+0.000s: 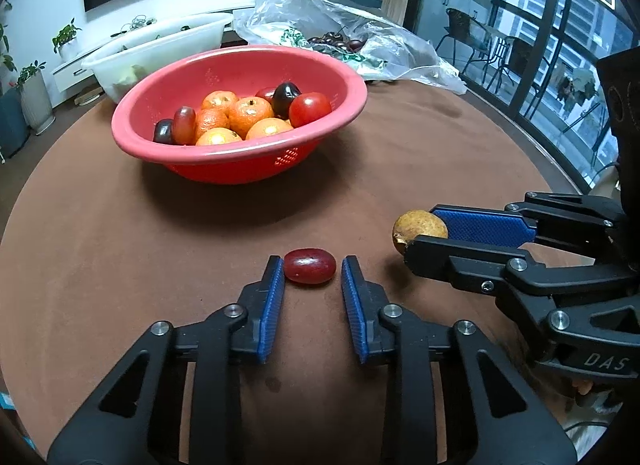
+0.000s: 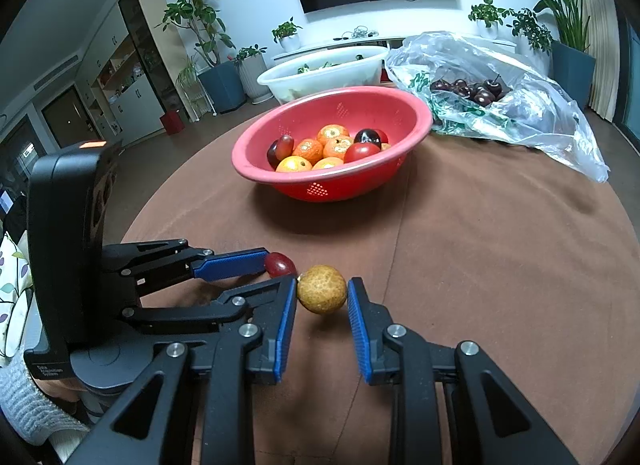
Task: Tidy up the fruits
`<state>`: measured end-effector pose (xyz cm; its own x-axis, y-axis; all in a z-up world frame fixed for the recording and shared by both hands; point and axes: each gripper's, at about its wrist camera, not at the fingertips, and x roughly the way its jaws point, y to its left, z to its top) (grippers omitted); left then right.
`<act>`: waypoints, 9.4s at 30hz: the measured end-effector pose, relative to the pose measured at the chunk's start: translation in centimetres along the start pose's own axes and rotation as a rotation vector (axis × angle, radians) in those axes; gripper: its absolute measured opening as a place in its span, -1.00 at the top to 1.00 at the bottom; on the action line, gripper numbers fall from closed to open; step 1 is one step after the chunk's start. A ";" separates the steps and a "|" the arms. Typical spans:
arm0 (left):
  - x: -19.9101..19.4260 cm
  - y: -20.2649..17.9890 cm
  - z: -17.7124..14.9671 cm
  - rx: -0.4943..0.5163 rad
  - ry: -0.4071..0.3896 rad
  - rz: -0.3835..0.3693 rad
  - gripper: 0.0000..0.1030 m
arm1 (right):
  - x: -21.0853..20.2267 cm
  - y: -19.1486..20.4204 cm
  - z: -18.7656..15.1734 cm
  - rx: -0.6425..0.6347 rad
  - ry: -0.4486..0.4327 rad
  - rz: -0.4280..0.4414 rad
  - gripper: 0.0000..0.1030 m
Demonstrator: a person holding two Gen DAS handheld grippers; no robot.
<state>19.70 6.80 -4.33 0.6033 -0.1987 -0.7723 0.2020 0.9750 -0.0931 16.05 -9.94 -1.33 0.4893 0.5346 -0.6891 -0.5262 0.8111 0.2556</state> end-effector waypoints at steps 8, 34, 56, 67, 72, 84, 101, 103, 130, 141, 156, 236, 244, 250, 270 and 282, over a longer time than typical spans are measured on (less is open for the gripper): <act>-0.7 0.1 -0.1 -0.005 -0.015 -0.012 0.53 | 0.0 0.2 0.1 0.002 -0.005 0.006 0.44; -5.6 2.3 2.3 -0.070 -0.107 -0.062 0.53 | -1.6 0.0 2.2 0.020 -0.062 0.042 0.44; -0.7 0.4 0.4 0.006 0.011 -0.017 0.52 | -1.0 -0.6 2.1 0.032 -0.052 0.041 0.44; 0.6 1.3 0.6 -0.006 0.016 0.027 0.52 | -0.9 -0.5 1.9 0.031 -0.049 0.045 0.44; 0.6 1.5 0.7 -0.020 0.007 0.008 0.52 | -0.9 -0.4 1.9 0.030 -0.046 0.046 0.44; 0.4 1.9 0.7 -0.042 0.000 -0.047 0.76 | -0.6 -0.3 1.5 0.034 -0.043 0.048 0.44; -1.2 1.8 0.3 -0.045 -0.029 -0.080 0.85 | -0.7 -0.1 1.6 0.037 -0.048 0.047 0.43; -1.3 1.8 0.3 -0.045 -0.030 -0.084 0.86 | -0.7 -0.1 1.6 0.036 -0.048 0.048 0.43; 0.5 -0.1 1.2 0.068 -0.019 0.006 0.40 | -0.8 -0.7 1.4 0.051 -0.050 0.052 0.43; 1.2 1.3 1.8 0.031 -0.010 -0.012 0.63 | -0.9 -0.9 1.3 0.059 -0.057 0.051 0.43; -2.0 2.2 1.9 -0.038 -0.060 -0.087 0.69 | -1.9 -0.7 1.8 0.062 -0.072 0.054 0.43; -10.5 -4.0 -0.4 -0.030 -0.254 0.110 -0.99 | -10.3 -1.6 -3.1 0.071 -0.301 -0.215 -1.00; -10.8 -3.8 -0.6 -0.038 -0.257 0.109 -0.99 | -9.8 -1.5 -3.6 0.069 -0.295 -0.218 -1.00; -10.8 -3.8 -0.6 -0.038 -0.259 0.110 -0.99 | -9.9 -1.4 -3.8 0.077 -0.294 -0.217 -1.00; -10.8 -3.8 -0.7 -0.036 -0.258 0.113 -0.99 | -9.9 -1.7 -3.8 0.091 -0.288 -0.218 -1.00; -11.1 -3.6 -0.8 -0.041 -0.257 0.107 -0.99 | -9.9 -1.8 -3.8 0.091 -0.288 -0.218 -1.00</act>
<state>11.70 5.60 4.07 0.7963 -0.1085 -0.5950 0.0989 0.9939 -0.0490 9.53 -17.59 2.46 0.7655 0.3814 -0.5181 -0.3302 0.9241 0.1924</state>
